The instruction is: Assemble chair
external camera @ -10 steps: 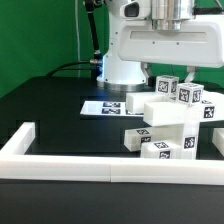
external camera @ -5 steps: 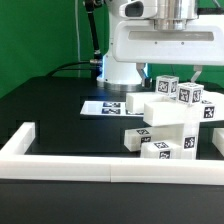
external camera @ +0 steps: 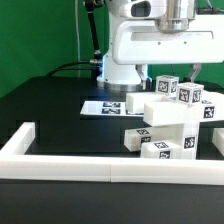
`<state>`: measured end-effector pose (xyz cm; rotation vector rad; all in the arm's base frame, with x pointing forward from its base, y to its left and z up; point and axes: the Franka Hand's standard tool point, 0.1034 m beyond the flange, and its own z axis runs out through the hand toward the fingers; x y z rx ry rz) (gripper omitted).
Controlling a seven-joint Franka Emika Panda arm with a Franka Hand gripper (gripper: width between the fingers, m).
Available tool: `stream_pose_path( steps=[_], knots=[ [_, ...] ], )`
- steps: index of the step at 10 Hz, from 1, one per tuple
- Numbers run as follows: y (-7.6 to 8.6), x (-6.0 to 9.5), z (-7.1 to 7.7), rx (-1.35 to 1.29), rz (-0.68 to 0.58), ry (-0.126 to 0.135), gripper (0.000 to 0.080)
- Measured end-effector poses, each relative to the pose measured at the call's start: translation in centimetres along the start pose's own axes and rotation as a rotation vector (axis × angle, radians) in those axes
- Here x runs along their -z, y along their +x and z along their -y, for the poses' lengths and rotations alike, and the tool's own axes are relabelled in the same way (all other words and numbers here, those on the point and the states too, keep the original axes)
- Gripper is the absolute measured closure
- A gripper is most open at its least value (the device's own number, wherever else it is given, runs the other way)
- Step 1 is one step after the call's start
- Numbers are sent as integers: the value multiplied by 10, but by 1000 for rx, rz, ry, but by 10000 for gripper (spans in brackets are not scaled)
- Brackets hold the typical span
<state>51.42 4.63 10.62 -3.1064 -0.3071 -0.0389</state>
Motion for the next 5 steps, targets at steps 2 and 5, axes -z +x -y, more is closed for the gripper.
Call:
stream_pose_path(
  steps=[2,5],
  knots=[
    [0,0,0,122,3,-9,151],
    [0,0,-2,274,5,-12,181]
  ],
)
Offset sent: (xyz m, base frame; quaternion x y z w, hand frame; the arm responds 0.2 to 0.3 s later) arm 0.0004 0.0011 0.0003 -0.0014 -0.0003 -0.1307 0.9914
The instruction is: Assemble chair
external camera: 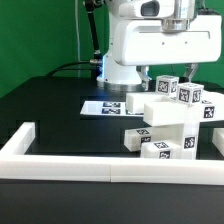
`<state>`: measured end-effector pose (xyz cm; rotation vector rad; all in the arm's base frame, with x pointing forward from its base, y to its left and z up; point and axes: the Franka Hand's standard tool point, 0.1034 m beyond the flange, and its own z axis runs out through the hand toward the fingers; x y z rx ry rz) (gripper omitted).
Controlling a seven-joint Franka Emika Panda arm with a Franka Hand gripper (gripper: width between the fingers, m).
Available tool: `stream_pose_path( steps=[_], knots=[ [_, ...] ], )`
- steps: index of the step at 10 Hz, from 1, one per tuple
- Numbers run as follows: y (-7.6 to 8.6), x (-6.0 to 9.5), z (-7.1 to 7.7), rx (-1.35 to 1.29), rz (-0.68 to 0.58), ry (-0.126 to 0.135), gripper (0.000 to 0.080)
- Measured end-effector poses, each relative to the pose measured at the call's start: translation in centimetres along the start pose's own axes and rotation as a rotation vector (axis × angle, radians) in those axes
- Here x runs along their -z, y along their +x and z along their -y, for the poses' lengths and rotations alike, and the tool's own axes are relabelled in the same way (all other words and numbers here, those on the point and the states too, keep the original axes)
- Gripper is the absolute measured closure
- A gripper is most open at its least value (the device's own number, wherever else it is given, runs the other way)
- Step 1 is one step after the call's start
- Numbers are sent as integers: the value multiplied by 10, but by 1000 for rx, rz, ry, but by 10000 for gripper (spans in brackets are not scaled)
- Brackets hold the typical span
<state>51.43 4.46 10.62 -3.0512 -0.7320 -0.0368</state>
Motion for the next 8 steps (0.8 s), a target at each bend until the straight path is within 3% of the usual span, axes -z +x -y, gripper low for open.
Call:
stream_pose_path(
  steps=[1,2,3,4,8],
  knots=[
    [0,0,0,-2,0,0,329],
    [0,0,0,-2,0,0,329],
    [0,0,0,-2,0,0,467],
    [0,0,0,-2,0,0,530],
    [0,0,0,-127,-1,2,530]
  ],
)
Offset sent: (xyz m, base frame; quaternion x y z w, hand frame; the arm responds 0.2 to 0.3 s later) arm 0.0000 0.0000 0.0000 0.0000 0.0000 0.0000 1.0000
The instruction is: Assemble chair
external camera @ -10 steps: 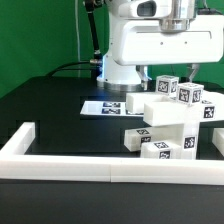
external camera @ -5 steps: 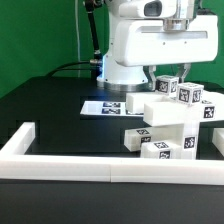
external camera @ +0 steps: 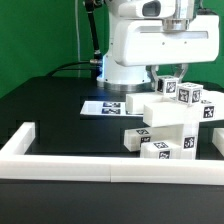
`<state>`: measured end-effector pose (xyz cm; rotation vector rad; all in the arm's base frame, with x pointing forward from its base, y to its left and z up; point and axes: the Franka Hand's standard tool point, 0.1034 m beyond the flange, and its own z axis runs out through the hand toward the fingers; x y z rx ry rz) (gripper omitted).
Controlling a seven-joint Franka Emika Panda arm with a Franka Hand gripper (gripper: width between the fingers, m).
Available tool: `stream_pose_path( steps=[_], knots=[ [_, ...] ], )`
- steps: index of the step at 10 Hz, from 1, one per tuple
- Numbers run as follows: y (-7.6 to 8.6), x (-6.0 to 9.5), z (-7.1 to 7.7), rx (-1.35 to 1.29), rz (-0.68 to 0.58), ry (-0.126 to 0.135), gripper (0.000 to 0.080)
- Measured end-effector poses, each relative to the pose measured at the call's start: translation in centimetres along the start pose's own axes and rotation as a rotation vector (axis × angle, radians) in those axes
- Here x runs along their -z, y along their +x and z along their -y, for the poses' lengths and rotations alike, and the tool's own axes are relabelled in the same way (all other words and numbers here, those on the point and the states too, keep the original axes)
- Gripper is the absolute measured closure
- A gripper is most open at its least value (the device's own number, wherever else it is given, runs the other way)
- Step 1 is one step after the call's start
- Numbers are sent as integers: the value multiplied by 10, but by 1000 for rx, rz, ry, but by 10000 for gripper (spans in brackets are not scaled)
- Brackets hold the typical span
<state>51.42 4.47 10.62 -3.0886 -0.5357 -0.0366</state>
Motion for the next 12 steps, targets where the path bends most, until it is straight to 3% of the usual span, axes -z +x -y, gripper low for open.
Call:
stream_pose_path(
  steps=[5,8,9,10,12],
  knots=[
    [0,0,0,-398,-1,2,528],
    [0,0,0,-451,-1,2,528],
    [0,0,0,-451,-1,2,331],
    [0,0,0,-451,-1,2,203],
    [0,0,0,-451,-1,2,161]
  ],
)
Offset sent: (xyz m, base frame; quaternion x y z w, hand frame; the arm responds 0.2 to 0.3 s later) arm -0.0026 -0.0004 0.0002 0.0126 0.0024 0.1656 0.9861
